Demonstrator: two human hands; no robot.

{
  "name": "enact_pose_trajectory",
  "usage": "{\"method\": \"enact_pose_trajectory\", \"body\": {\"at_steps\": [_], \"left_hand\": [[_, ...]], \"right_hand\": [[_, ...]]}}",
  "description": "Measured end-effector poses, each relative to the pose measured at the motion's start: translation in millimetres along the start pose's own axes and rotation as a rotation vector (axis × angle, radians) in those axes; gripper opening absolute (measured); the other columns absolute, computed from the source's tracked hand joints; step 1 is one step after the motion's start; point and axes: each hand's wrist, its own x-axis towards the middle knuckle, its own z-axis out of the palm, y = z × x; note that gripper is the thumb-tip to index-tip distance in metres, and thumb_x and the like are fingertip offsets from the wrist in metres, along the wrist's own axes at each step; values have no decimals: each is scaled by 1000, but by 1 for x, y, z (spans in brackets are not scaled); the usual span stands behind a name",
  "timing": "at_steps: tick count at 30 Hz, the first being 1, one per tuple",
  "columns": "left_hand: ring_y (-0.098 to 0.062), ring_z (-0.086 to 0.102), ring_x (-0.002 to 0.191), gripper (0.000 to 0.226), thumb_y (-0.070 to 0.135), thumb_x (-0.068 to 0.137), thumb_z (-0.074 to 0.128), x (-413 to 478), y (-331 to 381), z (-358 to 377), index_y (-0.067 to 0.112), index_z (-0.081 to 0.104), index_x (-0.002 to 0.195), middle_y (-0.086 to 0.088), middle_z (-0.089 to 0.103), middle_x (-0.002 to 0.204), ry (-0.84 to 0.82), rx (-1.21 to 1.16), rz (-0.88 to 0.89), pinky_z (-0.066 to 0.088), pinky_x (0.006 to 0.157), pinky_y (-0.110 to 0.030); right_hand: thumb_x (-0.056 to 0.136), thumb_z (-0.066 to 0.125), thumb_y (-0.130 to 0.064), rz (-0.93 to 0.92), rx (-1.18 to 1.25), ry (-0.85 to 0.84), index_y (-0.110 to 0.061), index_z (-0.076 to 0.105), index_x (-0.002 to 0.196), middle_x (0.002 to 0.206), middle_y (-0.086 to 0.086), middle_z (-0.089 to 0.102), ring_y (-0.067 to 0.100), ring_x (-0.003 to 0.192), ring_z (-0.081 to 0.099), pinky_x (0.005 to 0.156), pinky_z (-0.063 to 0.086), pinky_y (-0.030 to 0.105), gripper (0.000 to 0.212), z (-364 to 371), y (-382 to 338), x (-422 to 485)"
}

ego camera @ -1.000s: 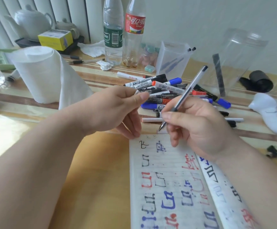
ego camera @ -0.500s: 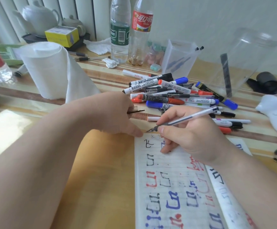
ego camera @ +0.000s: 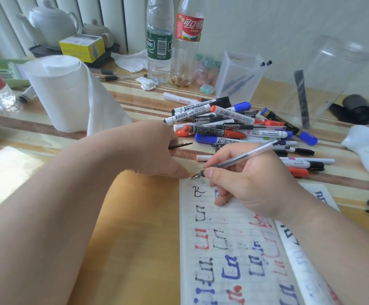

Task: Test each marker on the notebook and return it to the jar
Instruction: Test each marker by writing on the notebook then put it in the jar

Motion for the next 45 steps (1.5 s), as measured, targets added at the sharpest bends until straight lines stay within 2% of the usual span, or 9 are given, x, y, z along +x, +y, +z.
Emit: {"method": "enact_pose_trajectory", "body": {"at_steps": [8,13,19,24,27,31,38,41,45], "left_hand": [[-15,56,65,47,69,74,75,-1,-1,0,25,59,75,2,63,73,1,0,3,37,52,-28],[-16,57,67,46,68,75,74,-1,-1,0,24,62,80,2,64,75,-10,-2,4,38,53,-28],[-15,55,66,46,68,76,74,-2,0,-1,24,60,77,2,62,74,-5,3,1,36,52,-28],[-13,52,63,48,68,76,74,-2,1,0,24,55,72,3,58,70,2,7,3,34,51,-28],[-13,55,65,46,68,77,73,-2,2,-1,25,59,75,3,61,72,-7,9,6,36,52,-28],[-13,57,68,44,68,77,73,-3,2,-1,26,62,81,3,64,76,-17,7,3,37,52,-27],[-14,55,65,46,68,77,74,-2,1,0,25,57,74,3,61,72,9,16,7,35,51,-27],[-14,51,60,48,65,76,75,-3,1,1,25,51,68,4,56,66,29,-1,17,34,50,-28],[-16,50,57,46,57,78,80,-3,2,4,23,50,67,5,53,60,84,-28,67,37,51,-27]], "right_hand": [[90,74,-3,24,17,3,-11,72,79,64,19,67,28,51,69,55,59,62,13,-1,-1,1],[89,74,-3,5,-17,-33,-14,73,78,62,12,68,29,52,71,56,59,61,15,-3,-2,1],[84,71,-7,9,56,-2,-11,72,77,60,16,67,32,49,69,52,61,55,7,-3,-1,2],[90,71,-1,0,27,5,-13,72,77,60,18,66,30,49,69,53,59,61,18,-1,2,4],[87,72,-5,-14,31,-1,-14,72,77,62,19,66,29,50,69,53,60,59,13,-1,2,4],[83,73,-11,-18,51,-14,-14,72,78,64,18,67,26,51,67,51,62,50,6,0,1,3],[76,67,-14,4,25,-14,-15,69,74,56,12,64,30,48,69,52,59,58,3,0,1,5],[75,66,-16,-35,58,31,-14,67,74,56,13,60,33,46,69,46,54,46,3,-2,0,4],[78,64,-10,-204,166,208,-16,66,73,54,-1,59,28,41,65,41,47,30,8,-8,-3,4]]}}
